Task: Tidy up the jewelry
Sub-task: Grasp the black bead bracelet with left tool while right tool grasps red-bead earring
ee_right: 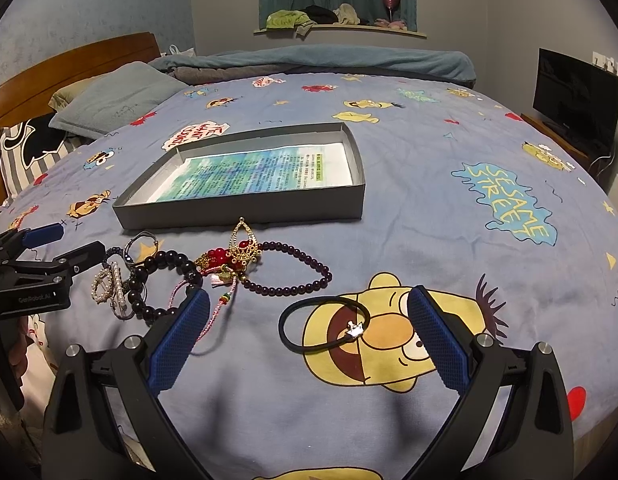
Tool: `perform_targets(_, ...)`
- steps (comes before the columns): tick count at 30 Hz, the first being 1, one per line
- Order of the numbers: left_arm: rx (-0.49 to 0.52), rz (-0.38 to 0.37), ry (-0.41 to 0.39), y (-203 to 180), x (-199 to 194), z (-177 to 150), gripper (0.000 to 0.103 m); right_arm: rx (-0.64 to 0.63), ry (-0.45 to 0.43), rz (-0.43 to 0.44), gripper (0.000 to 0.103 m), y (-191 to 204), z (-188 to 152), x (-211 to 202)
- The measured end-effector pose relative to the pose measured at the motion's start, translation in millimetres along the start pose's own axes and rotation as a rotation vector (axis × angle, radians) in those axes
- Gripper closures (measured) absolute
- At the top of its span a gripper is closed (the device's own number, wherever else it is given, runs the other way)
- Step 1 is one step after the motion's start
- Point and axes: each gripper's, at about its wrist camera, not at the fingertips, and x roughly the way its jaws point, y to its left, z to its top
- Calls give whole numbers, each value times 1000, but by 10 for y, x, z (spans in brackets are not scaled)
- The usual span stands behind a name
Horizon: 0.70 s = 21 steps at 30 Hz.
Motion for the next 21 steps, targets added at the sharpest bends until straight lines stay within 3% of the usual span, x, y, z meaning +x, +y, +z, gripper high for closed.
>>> perform_targets(8, 4, 1, 6, 30, 68, -9, 5, 8, -2, 8, 5, 9, -3, 51)
perform_targets(21, 23, -23, 16, 140, 210, -80, 5, -46, -16, 51, 6, 306, 232, 464)
